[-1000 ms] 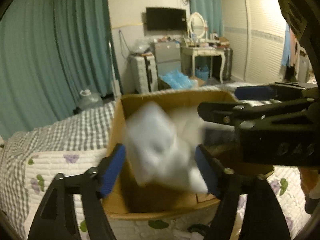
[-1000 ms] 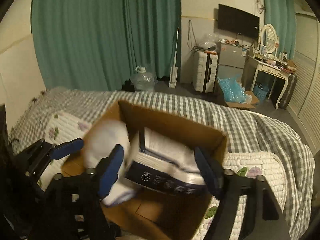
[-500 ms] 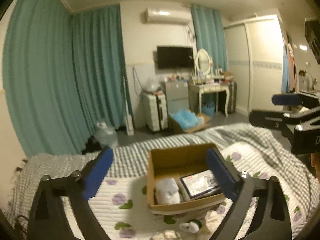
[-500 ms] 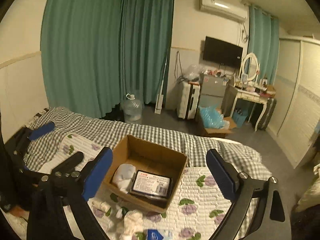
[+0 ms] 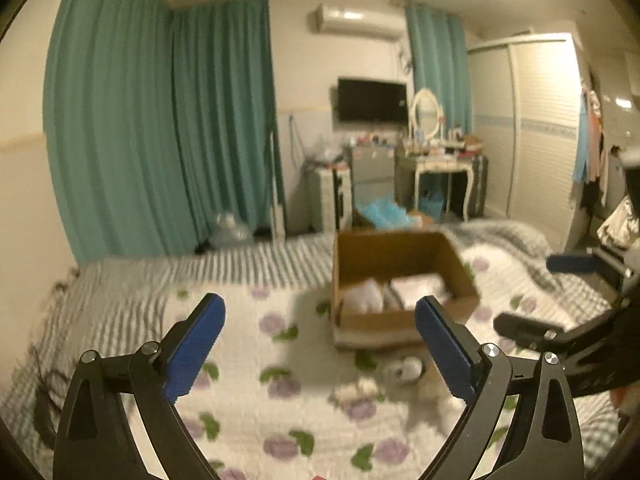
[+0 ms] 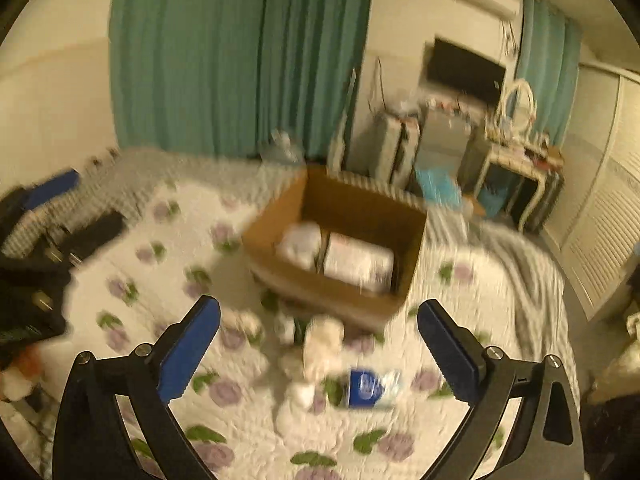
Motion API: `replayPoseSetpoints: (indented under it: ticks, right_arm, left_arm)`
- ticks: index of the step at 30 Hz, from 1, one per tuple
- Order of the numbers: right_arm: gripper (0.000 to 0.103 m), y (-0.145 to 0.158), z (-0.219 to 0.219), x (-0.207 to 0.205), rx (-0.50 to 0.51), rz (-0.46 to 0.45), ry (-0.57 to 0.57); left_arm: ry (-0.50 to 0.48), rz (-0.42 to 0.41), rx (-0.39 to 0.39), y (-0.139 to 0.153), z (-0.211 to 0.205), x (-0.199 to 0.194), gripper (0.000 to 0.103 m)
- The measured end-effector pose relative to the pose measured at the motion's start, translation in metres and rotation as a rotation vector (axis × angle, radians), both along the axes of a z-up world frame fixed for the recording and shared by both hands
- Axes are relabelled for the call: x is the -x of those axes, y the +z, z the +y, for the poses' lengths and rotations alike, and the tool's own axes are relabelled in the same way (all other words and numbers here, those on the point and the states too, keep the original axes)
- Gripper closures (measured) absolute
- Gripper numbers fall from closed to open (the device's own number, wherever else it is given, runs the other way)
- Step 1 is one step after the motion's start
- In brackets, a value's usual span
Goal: Organize soft objects
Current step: 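Grasp the lace-trimmed cloth with the right tool while the left tool grasps the folded white cloth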
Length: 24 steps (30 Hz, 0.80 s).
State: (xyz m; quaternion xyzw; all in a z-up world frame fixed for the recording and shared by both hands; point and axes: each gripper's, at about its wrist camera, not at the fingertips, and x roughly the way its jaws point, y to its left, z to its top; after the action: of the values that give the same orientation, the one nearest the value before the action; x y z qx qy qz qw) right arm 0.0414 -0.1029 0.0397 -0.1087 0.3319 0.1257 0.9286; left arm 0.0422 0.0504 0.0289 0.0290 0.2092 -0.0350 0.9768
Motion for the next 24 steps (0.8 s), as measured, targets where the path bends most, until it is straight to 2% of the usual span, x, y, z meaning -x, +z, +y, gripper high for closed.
replayPoseSetpoints:
  ticks: [4, 8, 10, 13, 16, 18, 20, 24]
  right_arm:
    - [0.003, -0.062, 0.002, -0.023, 0.047, 0.113, -0.010]
    - [0.003, -0.113, -0.008, -0.049, 0.027, 0.210, -0.044]
    - [0.004, -0.127, -0.013, -0.061, -0.002, 0.248, -0.061]
    - [0.004, -0.133, -0.016, -0.078, -0.012, 0.252, -0.079]
    - [0.013, -0.135, -0.012, -0.095, -0.002, 0.259, -0.083]
    - [0.031, -0.142, -0.011, -0.106, -0.004, 0.281, -0.079]
    - [0.079, -0.149, -0.012, -0.114, -0.013, 0.302, -0.080]
    - [0.087, -0.144, -0.021, -0.112, -0.040, 0.269, -0.095]
  left_arm:
    - [0.026, 0.095, 0.024, -0.044, 0.006, -0.021, 0.006]
    - [0.006, 0.177, 0.030, -0.088, -0.001, -0.040, 0.006]
    - [0.002, 0.216, 0.022, -0.110, -0.007, -0.048, 0.006]
    - [-0.009, 0.265, 0.028, -0.135, -0.008, -0.058, 0.006]
    - [-0.019, 0.316, 0.032, -0.153, -0.013, -0.075, 0.007]
    - [-0.031, 0.344, 0.047, -0.160, -0.015, -0.083, 0.007]
    - [-0.041, 0.368, 0.068, -0.168, -0.017, -0.089, 0.007]
    - [-0.045, 0.417, 0.052, -0.182, -0.025, -0.101, 0.007]
